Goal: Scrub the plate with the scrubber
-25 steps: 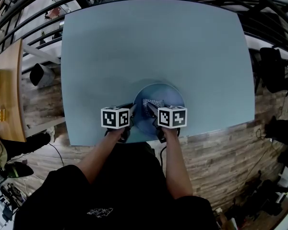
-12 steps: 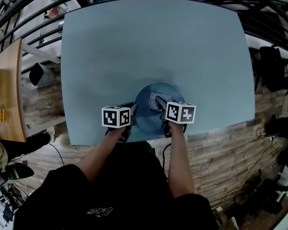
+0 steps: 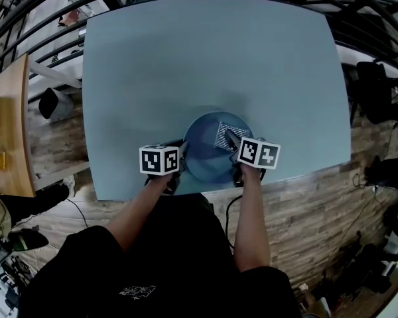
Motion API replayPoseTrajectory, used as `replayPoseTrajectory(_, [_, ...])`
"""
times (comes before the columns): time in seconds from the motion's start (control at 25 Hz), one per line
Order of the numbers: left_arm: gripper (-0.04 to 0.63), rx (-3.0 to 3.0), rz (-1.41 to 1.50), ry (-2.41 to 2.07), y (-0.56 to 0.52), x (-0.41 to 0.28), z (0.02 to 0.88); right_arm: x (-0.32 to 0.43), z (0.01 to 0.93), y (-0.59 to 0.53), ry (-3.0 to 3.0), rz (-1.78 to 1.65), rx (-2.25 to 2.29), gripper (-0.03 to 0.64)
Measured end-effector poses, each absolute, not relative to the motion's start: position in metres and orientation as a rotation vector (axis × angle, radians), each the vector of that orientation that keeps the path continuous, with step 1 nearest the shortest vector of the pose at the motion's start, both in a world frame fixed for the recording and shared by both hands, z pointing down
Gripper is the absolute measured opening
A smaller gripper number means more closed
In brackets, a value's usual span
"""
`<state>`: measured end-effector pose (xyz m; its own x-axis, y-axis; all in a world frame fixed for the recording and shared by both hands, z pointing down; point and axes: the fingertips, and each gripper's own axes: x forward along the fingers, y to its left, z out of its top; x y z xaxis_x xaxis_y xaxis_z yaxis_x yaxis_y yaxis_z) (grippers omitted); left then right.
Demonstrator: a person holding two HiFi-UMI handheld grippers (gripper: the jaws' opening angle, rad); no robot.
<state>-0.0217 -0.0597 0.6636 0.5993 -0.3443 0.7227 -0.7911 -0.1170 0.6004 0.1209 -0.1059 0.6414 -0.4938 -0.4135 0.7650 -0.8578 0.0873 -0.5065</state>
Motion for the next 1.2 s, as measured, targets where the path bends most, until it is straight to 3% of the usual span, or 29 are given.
replayPoseTrajectory(1.2, [0.035,1.694,0.49,-0.943,-0.061,-0.026,0.663,0.182,0.634,-0.071,-1.8,1.163,1.197,0.084])
